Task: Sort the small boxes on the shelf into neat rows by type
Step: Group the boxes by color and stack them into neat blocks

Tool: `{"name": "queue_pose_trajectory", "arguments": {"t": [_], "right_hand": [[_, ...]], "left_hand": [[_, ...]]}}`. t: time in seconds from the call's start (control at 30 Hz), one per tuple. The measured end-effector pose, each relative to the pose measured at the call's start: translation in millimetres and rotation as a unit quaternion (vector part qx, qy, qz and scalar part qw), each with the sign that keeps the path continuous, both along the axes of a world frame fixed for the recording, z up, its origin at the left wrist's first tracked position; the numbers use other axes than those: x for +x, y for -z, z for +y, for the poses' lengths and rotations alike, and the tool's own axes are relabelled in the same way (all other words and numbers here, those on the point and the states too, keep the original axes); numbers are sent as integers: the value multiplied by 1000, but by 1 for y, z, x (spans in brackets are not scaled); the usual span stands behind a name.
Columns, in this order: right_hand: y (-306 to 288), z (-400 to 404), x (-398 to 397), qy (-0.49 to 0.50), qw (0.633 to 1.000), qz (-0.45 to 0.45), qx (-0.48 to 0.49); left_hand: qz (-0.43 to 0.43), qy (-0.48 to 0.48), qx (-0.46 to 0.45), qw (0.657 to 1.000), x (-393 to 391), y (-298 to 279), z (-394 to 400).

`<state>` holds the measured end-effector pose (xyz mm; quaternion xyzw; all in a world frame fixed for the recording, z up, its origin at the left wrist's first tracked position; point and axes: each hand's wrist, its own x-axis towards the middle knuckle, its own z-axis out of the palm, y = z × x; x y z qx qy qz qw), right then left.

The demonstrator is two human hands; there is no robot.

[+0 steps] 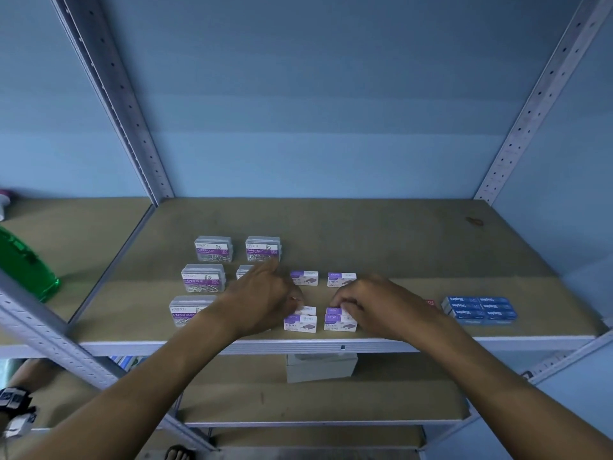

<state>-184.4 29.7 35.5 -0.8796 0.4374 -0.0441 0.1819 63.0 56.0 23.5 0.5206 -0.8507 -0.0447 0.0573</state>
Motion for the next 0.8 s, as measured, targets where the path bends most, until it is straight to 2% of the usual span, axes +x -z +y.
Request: {"name": "queue_pose_trajectory", "arguments": {"t": [0.2, 0.47, 0.8], "right_hand": [[3, 3, -3, -9, 1000, 26, 15], [8, -1, -4, -7, 999, 37, 6], [10, -1, -3, -7, 999, 35, -5]], "left_hand": [[-35, 20, -8, 999, -4, 1, 1], [-26, -2, -13, 1000, -14, 4, -1], [-23, 26, -41, 999, -23, 10, -6]]}}
